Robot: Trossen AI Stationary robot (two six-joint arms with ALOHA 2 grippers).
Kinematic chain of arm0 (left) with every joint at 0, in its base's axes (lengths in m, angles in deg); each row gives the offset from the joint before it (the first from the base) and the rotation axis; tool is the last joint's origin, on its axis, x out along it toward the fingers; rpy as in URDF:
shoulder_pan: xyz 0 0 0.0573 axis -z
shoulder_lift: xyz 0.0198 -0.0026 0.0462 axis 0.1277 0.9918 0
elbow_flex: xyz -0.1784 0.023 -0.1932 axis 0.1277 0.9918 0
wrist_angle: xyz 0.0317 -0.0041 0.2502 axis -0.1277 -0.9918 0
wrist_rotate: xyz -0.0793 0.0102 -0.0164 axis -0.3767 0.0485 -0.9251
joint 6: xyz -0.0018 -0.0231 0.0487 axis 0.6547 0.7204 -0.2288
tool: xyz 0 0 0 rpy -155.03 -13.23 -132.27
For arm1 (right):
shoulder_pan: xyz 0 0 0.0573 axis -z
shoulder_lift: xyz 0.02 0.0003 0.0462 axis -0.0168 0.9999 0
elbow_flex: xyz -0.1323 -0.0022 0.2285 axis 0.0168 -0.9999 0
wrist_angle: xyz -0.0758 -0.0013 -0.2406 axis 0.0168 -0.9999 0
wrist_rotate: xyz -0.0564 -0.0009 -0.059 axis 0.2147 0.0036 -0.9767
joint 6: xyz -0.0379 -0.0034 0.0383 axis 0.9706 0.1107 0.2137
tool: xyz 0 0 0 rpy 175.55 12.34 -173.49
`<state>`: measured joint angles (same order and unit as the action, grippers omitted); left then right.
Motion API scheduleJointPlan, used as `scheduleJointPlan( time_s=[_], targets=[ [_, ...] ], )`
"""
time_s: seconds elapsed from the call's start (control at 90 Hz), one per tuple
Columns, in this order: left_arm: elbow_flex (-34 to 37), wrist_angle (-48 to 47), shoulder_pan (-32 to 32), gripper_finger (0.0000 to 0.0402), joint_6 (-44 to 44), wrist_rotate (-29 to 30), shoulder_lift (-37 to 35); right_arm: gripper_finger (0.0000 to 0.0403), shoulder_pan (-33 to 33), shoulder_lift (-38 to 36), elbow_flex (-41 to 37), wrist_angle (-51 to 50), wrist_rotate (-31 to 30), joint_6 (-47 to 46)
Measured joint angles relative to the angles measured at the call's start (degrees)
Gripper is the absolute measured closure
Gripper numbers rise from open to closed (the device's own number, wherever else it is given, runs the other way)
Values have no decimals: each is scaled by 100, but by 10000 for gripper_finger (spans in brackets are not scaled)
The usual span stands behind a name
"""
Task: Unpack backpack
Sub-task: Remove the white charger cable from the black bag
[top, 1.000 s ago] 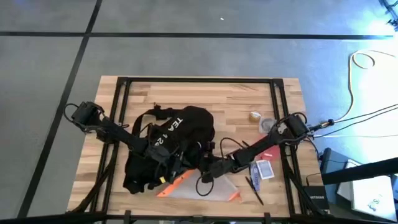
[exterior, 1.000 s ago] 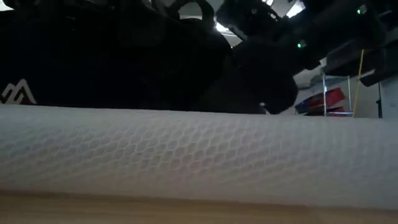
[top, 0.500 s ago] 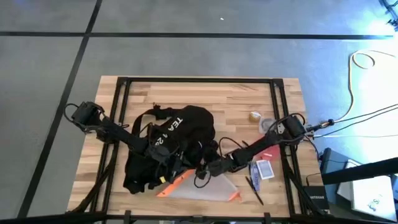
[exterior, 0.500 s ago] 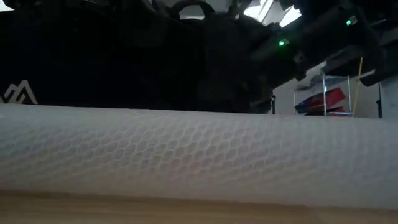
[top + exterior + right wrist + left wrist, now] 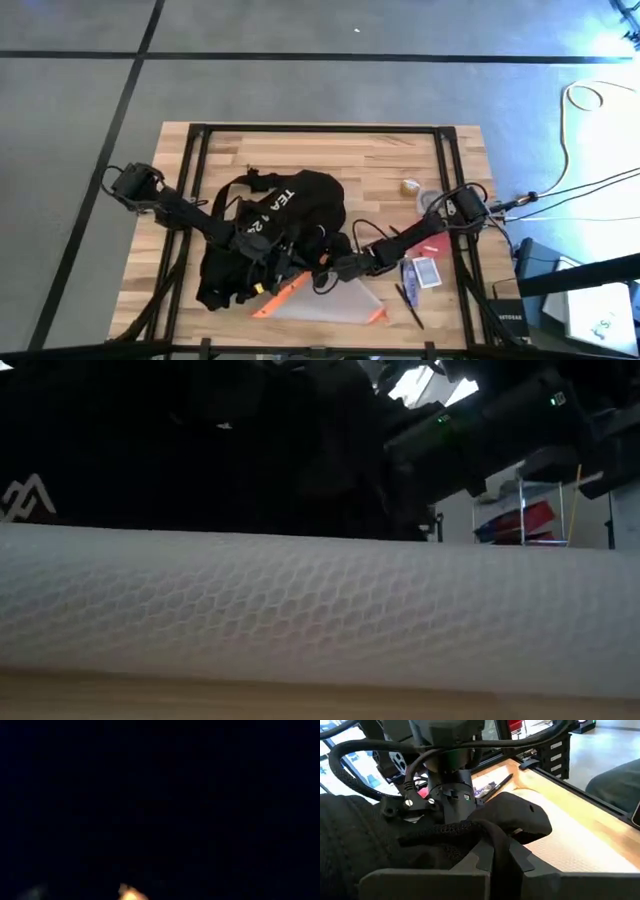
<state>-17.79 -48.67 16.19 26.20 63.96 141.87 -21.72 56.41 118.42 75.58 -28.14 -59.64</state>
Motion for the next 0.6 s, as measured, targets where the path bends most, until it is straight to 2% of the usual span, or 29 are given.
scheduleJointPlan(
  time_s=[0.144, 0.378, 0.6],
  targets=[
    [0, -67, -11, 402, 7, 37, 14, 123, 34, 23, 11, -512, -442, -20],
    [13, -139, -25, 402, 13, 114, 20, 123, 180, 82, 25, -704, -264, -133],
    [17, -197, -48, 402, 33, 175, 39, 123, 239, 85, 48, -1133, -543, 4]
  ],
)
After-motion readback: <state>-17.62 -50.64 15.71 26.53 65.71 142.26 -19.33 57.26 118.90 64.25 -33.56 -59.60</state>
